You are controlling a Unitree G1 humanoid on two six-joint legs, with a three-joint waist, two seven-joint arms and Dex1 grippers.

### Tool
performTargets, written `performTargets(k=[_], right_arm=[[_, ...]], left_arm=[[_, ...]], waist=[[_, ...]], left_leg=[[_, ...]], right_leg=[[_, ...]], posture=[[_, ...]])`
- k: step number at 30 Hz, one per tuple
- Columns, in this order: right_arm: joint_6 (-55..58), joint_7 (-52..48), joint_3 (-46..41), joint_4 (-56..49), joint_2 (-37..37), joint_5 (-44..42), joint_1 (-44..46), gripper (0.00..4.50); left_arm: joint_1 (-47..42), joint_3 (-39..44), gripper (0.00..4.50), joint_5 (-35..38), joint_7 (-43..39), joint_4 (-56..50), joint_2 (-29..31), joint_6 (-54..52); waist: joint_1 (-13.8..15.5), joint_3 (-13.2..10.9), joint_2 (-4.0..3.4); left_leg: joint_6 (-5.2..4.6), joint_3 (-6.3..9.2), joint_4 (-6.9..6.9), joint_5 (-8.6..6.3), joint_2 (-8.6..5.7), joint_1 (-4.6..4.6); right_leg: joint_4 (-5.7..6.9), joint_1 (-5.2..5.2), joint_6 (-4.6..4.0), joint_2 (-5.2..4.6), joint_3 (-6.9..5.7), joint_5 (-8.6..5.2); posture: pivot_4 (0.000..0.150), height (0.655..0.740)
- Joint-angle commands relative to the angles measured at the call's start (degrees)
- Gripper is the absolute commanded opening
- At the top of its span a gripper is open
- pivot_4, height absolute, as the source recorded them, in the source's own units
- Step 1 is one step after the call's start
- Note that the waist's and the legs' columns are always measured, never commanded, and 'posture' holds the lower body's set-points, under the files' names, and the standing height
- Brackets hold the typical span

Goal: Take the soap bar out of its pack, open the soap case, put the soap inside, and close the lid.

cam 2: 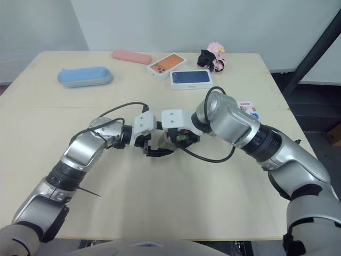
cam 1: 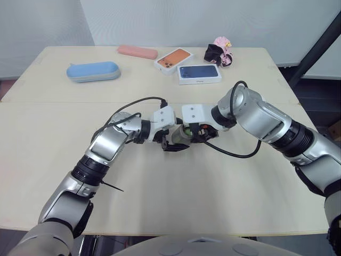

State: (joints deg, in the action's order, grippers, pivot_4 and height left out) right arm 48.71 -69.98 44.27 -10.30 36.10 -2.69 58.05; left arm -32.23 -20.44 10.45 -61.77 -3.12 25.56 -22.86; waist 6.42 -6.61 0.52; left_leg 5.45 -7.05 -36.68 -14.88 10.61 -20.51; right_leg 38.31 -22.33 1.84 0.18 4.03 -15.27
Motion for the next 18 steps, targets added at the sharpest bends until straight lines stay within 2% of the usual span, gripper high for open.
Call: performTargets(k=[1,18], right_arm=[[-0.04,-0.35,-1.86,-1.3,0.09,0.28,-0.08,2.11],[0.06,-0.41,-2.01,-1.61,0.25,0.37,-0.41,2.11]], left_arm=[[-1.19,1.08,4.5,-0.05,-0.4,-0.34,0.75,1.42],[-2.89,0.36,4.5,-0.33,-1.47,1.74,0.88,2.84]], waist=[[0.0,0.0,0.0],[0.03,0.0,0.0]], left_leg=[[0.0,0.0,0.0,0.0,0.0,0.0],[-0.01,0.0,0.0,0.0,0.0,0.01]], right_leg=[[0.0,0.0,0.0,0.0,0.0,0.0],[0.01,0.0,0.0,0.0,0.0,0.0]], posture=[[0.15,0.74],[0.15,0.74]])
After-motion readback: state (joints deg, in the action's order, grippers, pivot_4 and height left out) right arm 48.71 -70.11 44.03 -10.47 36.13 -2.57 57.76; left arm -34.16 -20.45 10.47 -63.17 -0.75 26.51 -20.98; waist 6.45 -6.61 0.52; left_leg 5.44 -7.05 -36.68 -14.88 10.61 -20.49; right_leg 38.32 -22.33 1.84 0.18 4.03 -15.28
